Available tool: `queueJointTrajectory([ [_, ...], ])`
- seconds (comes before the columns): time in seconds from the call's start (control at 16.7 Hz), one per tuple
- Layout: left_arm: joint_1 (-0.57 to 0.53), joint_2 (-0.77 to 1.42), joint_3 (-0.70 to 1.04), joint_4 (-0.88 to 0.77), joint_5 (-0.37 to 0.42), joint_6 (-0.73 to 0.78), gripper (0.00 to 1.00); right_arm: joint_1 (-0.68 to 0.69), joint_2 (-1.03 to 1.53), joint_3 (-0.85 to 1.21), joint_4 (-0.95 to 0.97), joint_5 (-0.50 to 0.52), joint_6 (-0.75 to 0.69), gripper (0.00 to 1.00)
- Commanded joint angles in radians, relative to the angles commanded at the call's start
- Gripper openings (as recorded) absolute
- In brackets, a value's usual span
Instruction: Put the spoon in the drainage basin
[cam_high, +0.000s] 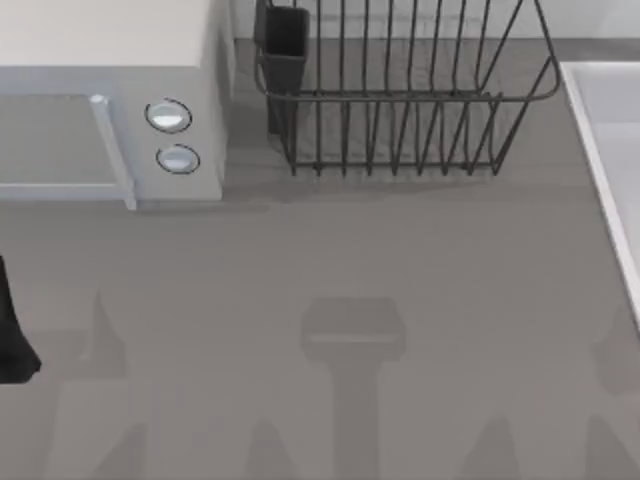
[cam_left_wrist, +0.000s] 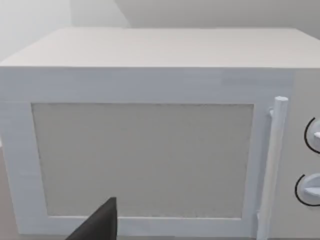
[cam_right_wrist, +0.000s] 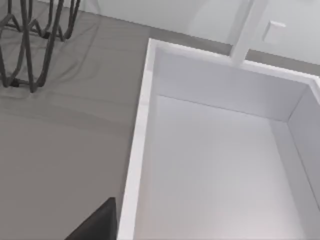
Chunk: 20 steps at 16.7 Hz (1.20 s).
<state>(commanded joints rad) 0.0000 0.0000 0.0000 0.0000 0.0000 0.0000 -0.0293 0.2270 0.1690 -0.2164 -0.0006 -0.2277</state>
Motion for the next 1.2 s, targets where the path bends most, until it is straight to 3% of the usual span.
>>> queueJointTrajectory([
  [0.48, 0.0, 0.0, 0.0, 0.0, 0.0, 0.0, 1.0, -0.068, 0.685, 0.375, -0.559, -0.005, -0.649, 1.0],
  [0.72, 0.0, 0.0, 0.0, 0.0, 0.0, 0.0, 1.0, -0.096, 0.926, 0.533, -0.766, -0.004, -0.889, 1.0],
  [0.9, 0.0, 0.0, 0.0, 0.0, 0.0, 0.0, 1.0, -0.109, 1.026, 0.608, -0.853, -0.003, -0.993, 1.0],
  [1.2, 0.0, 0.0, 0.0, 0.0, 0.0, 0.0, 1.0, -0.111, 1.044, 0.622, -0.869, -0.002, -1.011, 1.0],
])
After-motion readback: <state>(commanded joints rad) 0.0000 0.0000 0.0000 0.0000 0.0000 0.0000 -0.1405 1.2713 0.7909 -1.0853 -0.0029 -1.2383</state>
